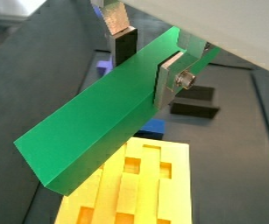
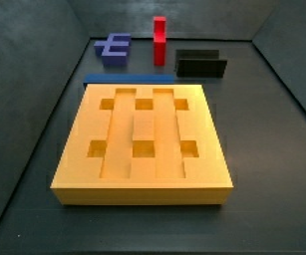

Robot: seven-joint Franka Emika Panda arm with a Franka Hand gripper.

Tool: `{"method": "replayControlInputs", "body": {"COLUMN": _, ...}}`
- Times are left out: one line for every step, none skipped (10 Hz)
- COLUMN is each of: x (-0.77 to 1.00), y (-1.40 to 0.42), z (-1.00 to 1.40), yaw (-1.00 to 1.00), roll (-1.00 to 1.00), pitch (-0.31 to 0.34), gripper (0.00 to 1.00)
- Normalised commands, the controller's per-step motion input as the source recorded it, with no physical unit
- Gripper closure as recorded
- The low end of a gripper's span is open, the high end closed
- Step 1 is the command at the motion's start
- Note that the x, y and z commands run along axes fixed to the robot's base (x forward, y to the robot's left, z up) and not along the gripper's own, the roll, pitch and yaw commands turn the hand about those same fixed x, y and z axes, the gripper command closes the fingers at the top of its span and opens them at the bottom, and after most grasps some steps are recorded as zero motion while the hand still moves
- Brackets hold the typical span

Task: Pick up the green object. Move up. Move to above the board. Insert the green object.
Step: Move to above the board, then insert the green object.

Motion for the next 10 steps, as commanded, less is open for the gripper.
{"method": "replayControlInputs", "body": {"x": 0.06, "y": -0.04, "z": 0.02, "yaw": 1.00, "roll": 0.08, "pitch": 0.136, "gripper": 1.00}}
{"method": "replayControlInputs", "body": {"x": 0.06, "y": -0.04, "z": 0.02, "yaw": 1.00, "roll": 0.08, "pitch": 0.148, "gripper": 1.00}}
{"method": "replayControlInputs", "body": {"x": 0.06, "y": -0.03, "z": 0.03, "yaw": 1.00, "roll": 0.10, "pitch": 0.179, "gripper": 1.00}}
{"method": "replayControlInputs", "body": {"x": 0.06, "y": -0.03, "z": 0.03, "yaw": 1.00, "roll": 0.11, "pitch": 0.197, "gripper": 1.00}}
{"method": "replayControlInputs", "body": {"x": 0.08, "y": -0.03, "z": 0.03, "yaw": 1.00, "roll": 0.16, "pitch": 0.261, "gripper": 1.00}}
{"method": "replayControlInputs", "body": {"x": 0.08, "y": -0.04, "z": 0.02, "yaw": 0.86, "roll": 0.16, "pitch": 0.256, "gripper": 1.00}}
{"method": "replayControlInputs", "body": {"x": 0.09, "y": -0.04, "z": 0.02, "yaw": 0.51, "roll": 0.15, "pitch": 0.215, "gripper": 1.00}}
{"method": "replayControlInputs", "body": {"x": 0.09, "y": -0.04, "z": 0.02, "yaw": 0.37, "roll": 0.15, "pitch": 0.193, "gripper": 1.00}}
{"method": "replayControlInputs", "body": {"x": -0.15, "y": -0.08, "z": -0.59, "yaw": 0.00, "roll": -0.16, "pitch": -0.219, "gripper": 1.00}}
{"method": "replayControlInputs", "body": {"x": -0.18, "y": -0.21, "z": -0.66, "yaw": -0.01, "roll": -0.10, "pitch": -0.237, "gripper": 1.00}}
